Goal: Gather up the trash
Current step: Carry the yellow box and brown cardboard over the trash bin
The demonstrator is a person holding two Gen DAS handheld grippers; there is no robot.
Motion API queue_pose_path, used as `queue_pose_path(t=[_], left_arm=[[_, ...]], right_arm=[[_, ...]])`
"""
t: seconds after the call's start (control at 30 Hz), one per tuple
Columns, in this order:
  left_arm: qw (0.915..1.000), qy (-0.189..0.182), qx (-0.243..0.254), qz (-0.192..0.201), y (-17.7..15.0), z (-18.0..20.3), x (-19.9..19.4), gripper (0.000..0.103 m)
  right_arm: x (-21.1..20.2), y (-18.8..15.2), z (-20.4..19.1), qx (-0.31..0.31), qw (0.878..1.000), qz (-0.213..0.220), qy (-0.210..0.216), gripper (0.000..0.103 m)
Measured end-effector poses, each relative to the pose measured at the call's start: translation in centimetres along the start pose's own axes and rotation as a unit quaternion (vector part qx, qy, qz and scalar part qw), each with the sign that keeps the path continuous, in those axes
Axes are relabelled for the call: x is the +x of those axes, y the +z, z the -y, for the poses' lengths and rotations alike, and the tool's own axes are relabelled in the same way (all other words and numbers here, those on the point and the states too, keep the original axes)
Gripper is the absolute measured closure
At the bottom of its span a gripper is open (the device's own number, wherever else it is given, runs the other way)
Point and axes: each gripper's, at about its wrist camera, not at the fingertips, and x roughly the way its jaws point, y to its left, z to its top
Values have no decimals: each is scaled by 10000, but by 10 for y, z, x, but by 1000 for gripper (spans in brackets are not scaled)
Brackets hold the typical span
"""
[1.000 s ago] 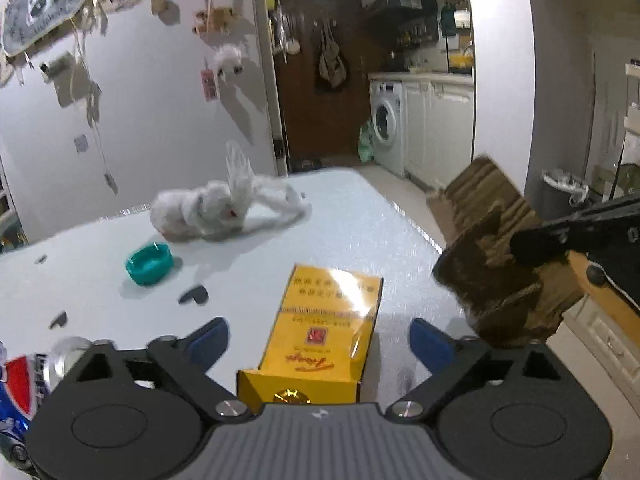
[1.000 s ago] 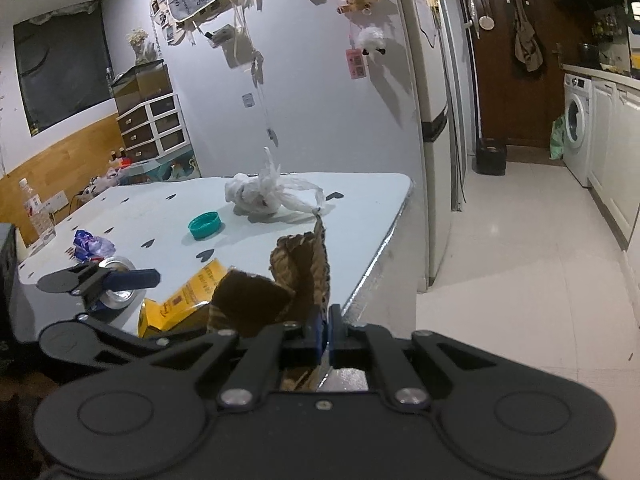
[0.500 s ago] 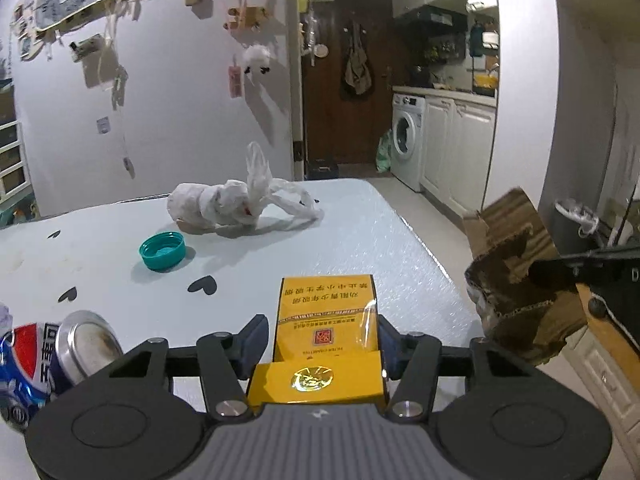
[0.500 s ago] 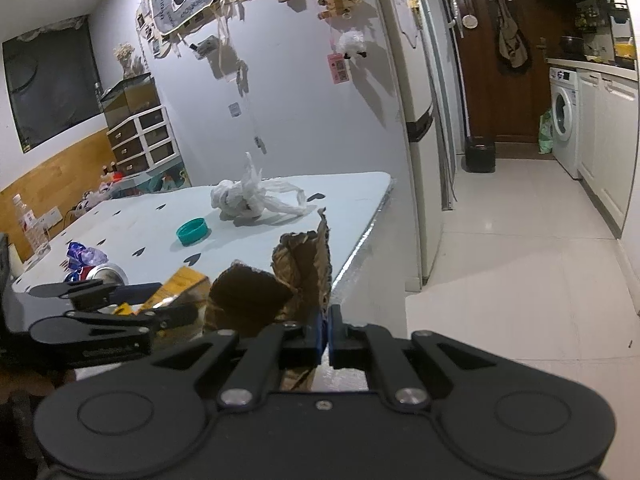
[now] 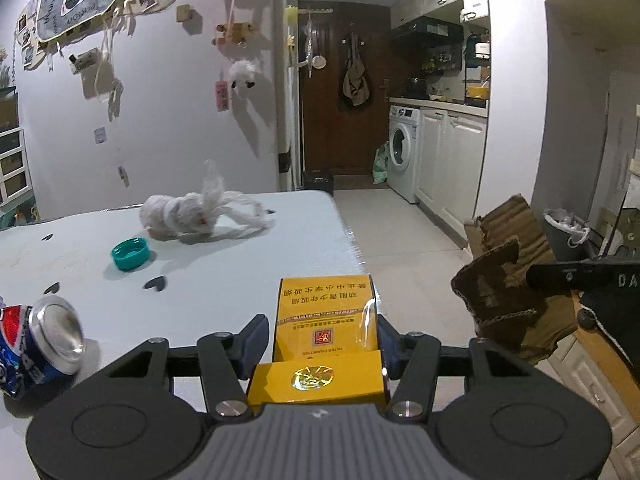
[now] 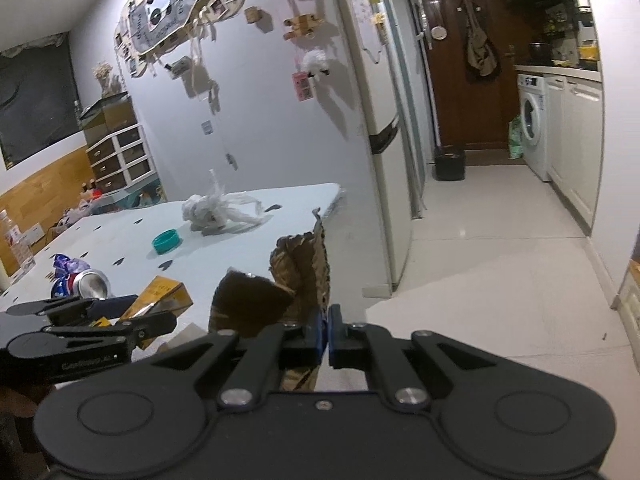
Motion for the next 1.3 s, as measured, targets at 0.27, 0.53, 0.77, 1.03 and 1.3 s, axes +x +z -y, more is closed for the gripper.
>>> queue_pose_path(t=[0.27, 0.53, 0.77, 1.03, 1.3], left_arm=[[9996, -269, 56, 78, 7, 58, -10, 47], [9984, -557, 38, 35, 6, 107, -11, 47], [9971, -750, 36, -90, 1, 146, 2, 47], [9942, -1023, 91, -328, -1, 185, 36, 47], [9894, -1180, 30, -842, -17, 204, 98, 47]], right_arm=[[-41, -10, 38, 101, 9989, 150, -433, 100], [-76, -24, 74, 224, 9958, 254, -856, 100], [-94, -38, 103, 243, 9909, 252, -1297, 100], [-86, -59, 138, 436, 9836, 102, -1747, 100], [-43, -85, 169, 748, 9748, -300, -2082, 100]])
